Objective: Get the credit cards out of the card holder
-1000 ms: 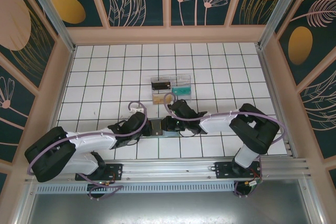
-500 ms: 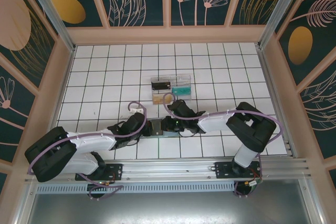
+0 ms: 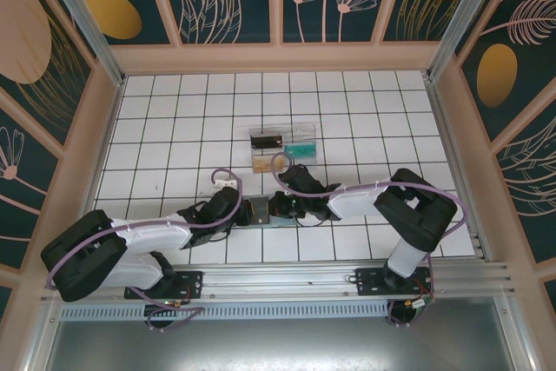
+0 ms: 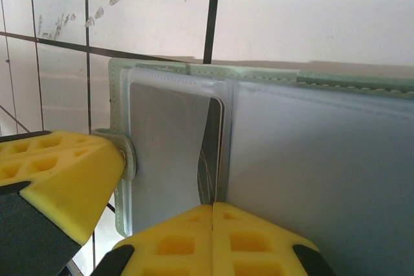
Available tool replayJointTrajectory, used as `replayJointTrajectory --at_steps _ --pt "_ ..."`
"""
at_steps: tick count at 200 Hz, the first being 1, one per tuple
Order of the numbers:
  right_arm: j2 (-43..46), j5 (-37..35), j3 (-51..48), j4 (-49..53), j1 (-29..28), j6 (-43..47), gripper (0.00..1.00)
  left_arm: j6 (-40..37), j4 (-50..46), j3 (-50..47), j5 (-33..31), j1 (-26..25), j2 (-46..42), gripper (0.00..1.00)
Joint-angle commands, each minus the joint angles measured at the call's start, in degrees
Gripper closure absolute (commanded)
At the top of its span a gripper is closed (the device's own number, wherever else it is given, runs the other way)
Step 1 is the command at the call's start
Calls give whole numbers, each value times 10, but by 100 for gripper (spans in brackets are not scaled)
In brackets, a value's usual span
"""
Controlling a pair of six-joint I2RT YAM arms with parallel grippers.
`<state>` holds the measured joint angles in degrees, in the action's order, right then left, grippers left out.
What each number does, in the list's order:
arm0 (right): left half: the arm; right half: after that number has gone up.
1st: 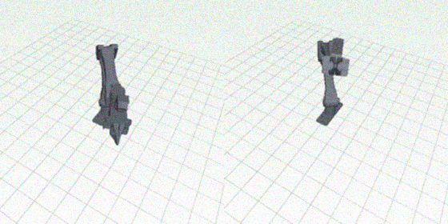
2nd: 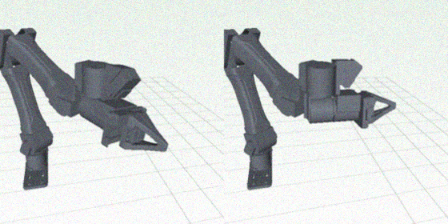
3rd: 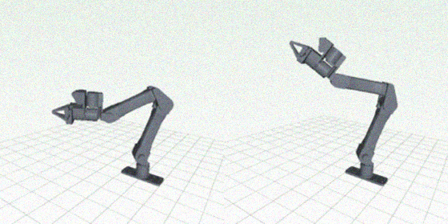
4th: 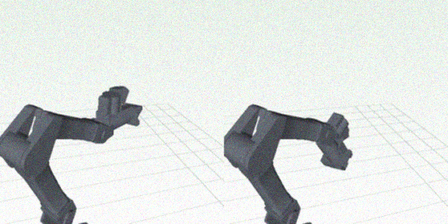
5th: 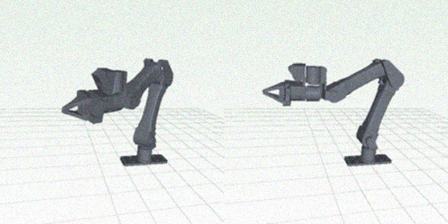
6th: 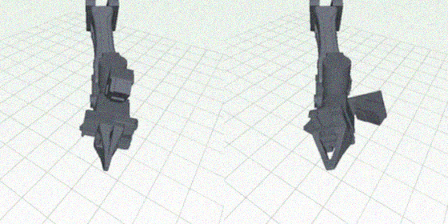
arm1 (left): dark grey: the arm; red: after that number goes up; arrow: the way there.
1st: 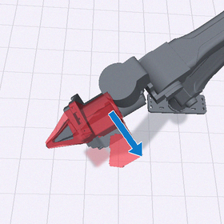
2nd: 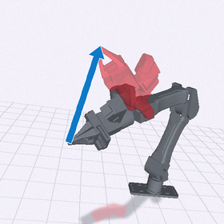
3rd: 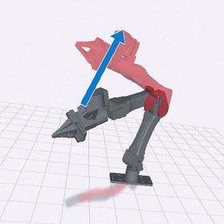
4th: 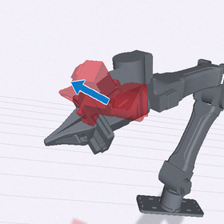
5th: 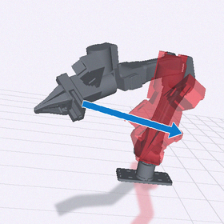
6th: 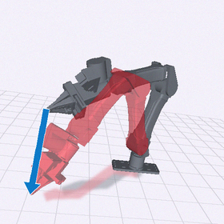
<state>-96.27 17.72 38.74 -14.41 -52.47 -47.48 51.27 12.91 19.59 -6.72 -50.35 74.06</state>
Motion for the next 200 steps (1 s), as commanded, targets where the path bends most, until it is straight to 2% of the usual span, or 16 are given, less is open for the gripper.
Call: replayJointTrajectory --at_steps 1,77,94,115,172,200 --pt "12 -1 -19 -8 8 -12 100 5 -56 -6 -6 1 19 100" --pt "34 13 -49 -28 26 -20 100 2 -57 -2 -7 1 23 100" --pt "28 22 -49 -44 25 -23 84 1 -57 -2 -6 1 22 100" --pt "17 25 -45 -50 25 -25 79 0 -57 -2 -4 1 21 100" --pt "-8 38 -37 -71 27 -34 80 2 -48 -5 3 1 22 100" --pt "-4 36 -45 -71 31 -38 92 2 -50 -8 1 1 17 100"
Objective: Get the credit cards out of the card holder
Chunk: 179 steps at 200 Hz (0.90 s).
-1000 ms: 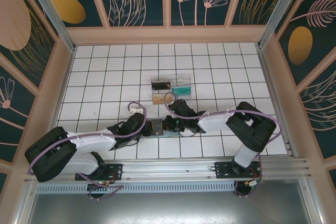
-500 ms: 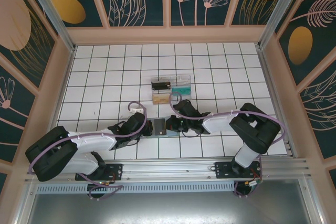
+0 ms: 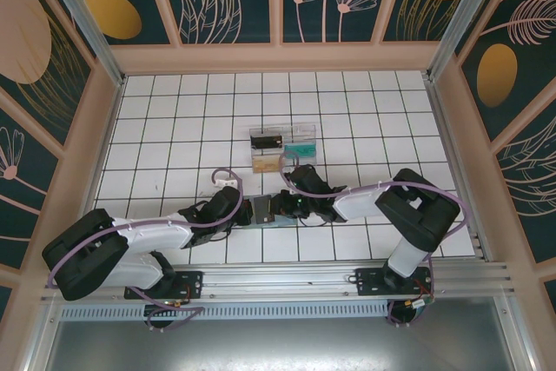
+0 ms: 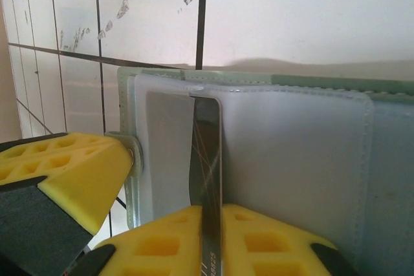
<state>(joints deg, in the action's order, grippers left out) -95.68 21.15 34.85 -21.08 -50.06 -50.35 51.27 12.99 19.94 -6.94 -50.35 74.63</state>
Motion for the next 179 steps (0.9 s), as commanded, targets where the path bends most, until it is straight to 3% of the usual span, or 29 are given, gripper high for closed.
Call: replayJointTrajectory --at_steps 1,31,115,179 --pt "-9 2 -7 -5 8 -10 92 2 -51 -11 4 1 12 100" --pt "6 -5 -33 -14 18 -22 100 2 -57 -13 -4 1 10 100" --pt "77 -15 -107 -25 51 -20 100 -2 -61 -13 -4 1 4 100" --pt "214 -40 -95 100 87 71 100 -12 -63 -5 -5 1 -12 100"
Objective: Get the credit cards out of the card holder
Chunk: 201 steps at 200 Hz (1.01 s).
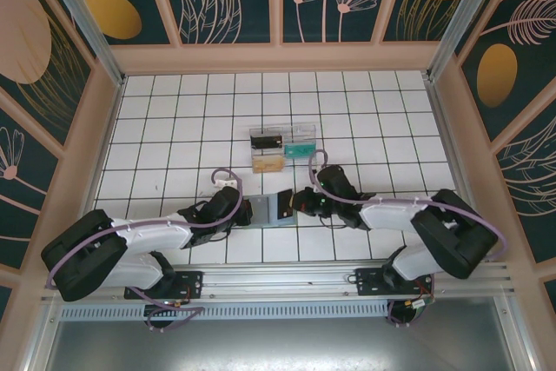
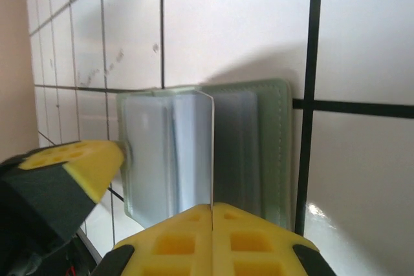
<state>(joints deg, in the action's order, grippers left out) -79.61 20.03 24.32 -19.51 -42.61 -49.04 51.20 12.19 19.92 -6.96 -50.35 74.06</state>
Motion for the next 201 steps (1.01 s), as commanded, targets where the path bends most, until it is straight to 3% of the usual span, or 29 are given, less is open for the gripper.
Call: replayJointTrajectory --at_steps 1,41,55,68,84,98,144,201 --pt "56 -30 11 88 12 61 100 -12 -55 -4 -5 1 -6 100" --pt "123 -115 89 223 10 176 100 -17 -47 1 -5 1 -59 100" --pt "135 -147 112 242 5 218 100 -19 -45 -4 -15 1 -95 89" --pt "139 -166 134 244 -2 266 100 -18 -52 -12 -35 1 -128 71" --pt "137 -192 157 237 -18 338 100 -13 -67 -26 -62 1 -181 27" --pt "127 -206 178 226 -32 416 100 -4 -84 -41 -82 1 -234 2" --pt "59 -242 259 229 -67 701 100 23 -150 -98 -138 1 -433 1" --pt "-25 -292 344 257 -90 953 100 50 -235 -147 -171 1 -627 1"
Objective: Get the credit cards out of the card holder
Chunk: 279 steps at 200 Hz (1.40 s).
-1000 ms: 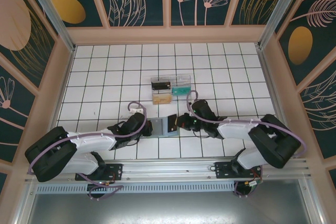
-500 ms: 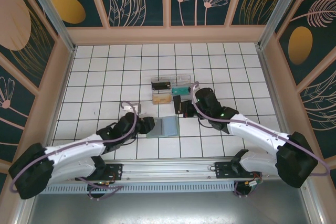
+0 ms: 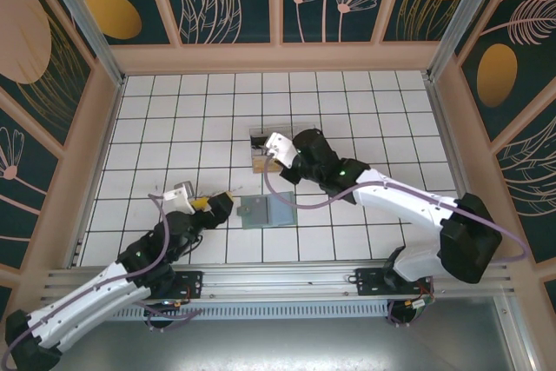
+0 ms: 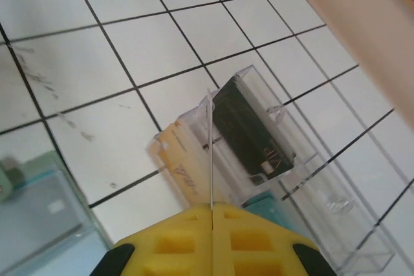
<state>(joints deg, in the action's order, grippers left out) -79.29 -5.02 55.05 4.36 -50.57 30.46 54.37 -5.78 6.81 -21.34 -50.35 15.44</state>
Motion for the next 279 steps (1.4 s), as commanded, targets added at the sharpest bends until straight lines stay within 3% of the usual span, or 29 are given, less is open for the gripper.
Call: replayJointTrajectory --at_steps 1,69,137,279 --pt "-30 -42 38 19 -11 162 100 18 -56 -15 -27 1 -43 1" --pt "-138 -101 129 50 -20 328 100 17 -69 -17 -25 1 -48 1" --pt "-204 -102 168 43 -12 330 100 16 -70 -18 -25 1 -48 1" --pt "-247 -97 181 20 20 311 100 12 -70 -25 -29 1 -49 1"
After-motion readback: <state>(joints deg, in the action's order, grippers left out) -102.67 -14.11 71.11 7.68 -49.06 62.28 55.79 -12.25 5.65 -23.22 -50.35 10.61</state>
